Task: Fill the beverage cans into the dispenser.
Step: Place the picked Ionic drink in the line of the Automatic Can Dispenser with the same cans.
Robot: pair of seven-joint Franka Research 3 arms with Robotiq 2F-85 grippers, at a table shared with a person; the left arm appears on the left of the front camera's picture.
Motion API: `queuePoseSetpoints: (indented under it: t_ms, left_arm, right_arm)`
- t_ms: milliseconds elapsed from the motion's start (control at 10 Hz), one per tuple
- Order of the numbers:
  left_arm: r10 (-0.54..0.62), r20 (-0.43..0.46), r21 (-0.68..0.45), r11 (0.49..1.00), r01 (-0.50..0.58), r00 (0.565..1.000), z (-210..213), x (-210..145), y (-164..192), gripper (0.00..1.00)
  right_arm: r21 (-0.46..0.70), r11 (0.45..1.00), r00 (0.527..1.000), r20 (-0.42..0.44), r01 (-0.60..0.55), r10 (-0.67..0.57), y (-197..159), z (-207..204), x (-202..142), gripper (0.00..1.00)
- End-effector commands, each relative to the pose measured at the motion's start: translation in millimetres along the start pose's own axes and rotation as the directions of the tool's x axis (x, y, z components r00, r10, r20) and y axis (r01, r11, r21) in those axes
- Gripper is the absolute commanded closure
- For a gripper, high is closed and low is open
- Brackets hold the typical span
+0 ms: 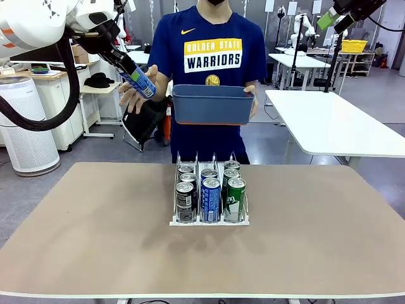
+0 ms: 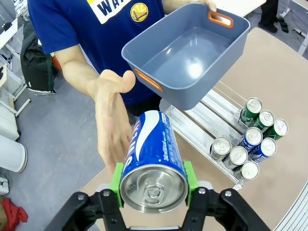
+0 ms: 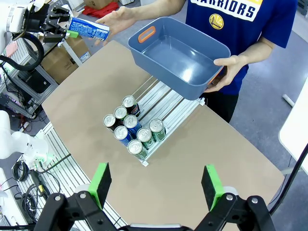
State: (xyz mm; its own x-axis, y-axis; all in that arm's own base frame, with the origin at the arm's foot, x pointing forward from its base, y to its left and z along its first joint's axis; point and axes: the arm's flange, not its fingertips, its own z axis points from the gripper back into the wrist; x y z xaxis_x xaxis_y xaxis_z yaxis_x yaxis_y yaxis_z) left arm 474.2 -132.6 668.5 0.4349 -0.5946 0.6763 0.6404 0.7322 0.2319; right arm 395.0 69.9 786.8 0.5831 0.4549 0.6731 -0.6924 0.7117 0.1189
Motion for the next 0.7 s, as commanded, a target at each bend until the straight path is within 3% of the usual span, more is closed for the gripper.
queuePoseSetpoints:
  t_ms: [0, 400, 500, 600]
  left_arm:
    - [-0.014, 0.014, -0.005, 1.0, 0.014, 1.0, 2.5, -1.4, 4.1, 0.94]
    - [-0.014, 0.014, -0.005, 1.0, 0.014, 1.0, 2.5, -1.4, 4.1, 0.94]
    - [0.0, 0.0, 0.0, 1.0, 0.0, 1.0, 0.0, 0.0, 0.0, 0.42]
    - [0.025, -0.022, 0.001, 1.0, -0.025, 0.999, 1.2, 1.4, -3.9, 0.42]
  right_arm:
    - [0.006, 1.0, 1.0, -0.001, -0.001, 0.001, 2.0, -0.2, -3.2, 0.0]
    - [0.006, 1.0, 1.0, -0.001, -0.001, 0.001, 2.0, -0.2, -3.2, 0.0]
    - [0.006, 1.0, 1.0, -0.001, -0.001, 0.001, 2.0, -0.2, -3.2, 0.0]
    - [0.006, 1.0, 1.0, -0.001, -0.001, 0.001, 2.0, -0.2, -3.2, 0.0]
